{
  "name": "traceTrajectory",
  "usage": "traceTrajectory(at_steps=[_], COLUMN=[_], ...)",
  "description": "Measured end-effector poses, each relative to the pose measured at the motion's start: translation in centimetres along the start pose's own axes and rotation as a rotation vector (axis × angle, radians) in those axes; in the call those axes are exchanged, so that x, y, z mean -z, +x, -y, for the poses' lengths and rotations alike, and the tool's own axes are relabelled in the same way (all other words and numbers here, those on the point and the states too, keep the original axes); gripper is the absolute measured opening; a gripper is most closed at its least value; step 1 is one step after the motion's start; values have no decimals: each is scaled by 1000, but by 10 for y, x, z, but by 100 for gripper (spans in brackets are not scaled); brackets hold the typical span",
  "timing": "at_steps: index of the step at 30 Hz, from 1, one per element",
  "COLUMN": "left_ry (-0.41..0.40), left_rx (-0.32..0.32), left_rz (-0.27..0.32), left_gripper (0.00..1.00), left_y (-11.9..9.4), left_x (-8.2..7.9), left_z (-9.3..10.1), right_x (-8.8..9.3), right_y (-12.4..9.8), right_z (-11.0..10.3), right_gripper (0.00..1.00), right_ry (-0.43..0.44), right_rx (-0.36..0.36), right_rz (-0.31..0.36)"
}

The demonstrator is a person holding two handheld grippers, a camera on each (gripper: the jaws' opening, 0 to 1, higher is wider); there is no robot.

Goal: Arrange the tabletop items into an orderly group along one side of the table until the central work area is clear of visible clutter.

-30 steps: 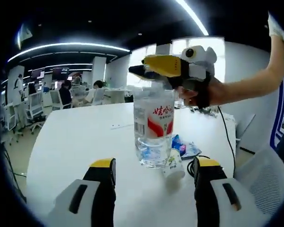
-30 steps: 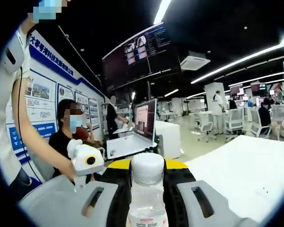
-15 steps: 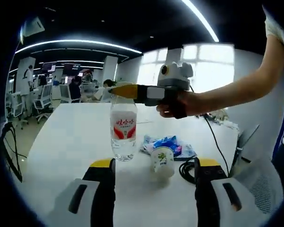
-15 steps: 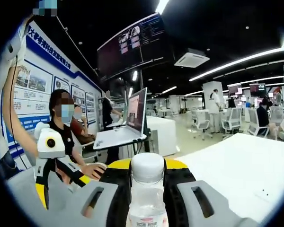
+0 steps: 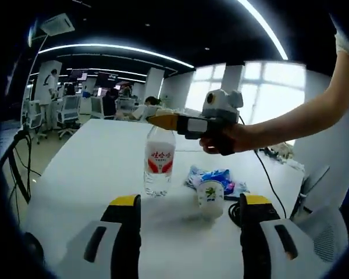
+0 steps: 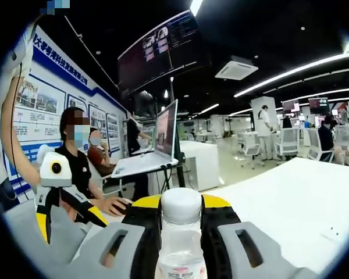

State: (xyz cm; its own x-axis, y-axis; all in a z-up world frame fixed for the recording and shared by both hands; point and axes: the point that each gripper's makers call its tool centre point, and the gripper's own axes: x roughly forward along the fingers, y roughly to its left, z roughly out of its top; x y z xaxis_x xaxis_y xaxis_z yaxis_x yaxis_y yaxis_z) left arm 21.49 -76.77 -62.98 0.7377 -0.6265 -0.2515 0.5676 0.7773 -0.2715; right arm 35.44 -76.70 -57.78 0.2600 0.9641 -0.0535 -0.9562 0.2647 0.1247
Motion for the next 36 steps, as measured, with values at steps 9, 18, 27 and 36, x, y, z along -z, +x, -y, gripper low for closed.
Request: traceTrajectory(at_steps=[9, 18, 27, 36], left_ry=[-9, -12, -20, 7], left_rx=[21, 30, 5, 4], left_rz=[-32, -59, -27, -4], left_gripper=[65, 66, 65, 65], left_y=[-6, -6, -1, 7], left_x=[12, 19, 6, -7], left_z=[10, 13, 8, 8], right_x=[29, 28, 30, 32], right_y=[5, -4, -6, -4], right_z=[-12, -8, -17, -26], right_gripper=[21, 21, 22, 22], right_ry=[-35, -7, -45, -76], right_rx=[-51, -33, -52, -77], right_rz=[-73, -40, -61, -86])
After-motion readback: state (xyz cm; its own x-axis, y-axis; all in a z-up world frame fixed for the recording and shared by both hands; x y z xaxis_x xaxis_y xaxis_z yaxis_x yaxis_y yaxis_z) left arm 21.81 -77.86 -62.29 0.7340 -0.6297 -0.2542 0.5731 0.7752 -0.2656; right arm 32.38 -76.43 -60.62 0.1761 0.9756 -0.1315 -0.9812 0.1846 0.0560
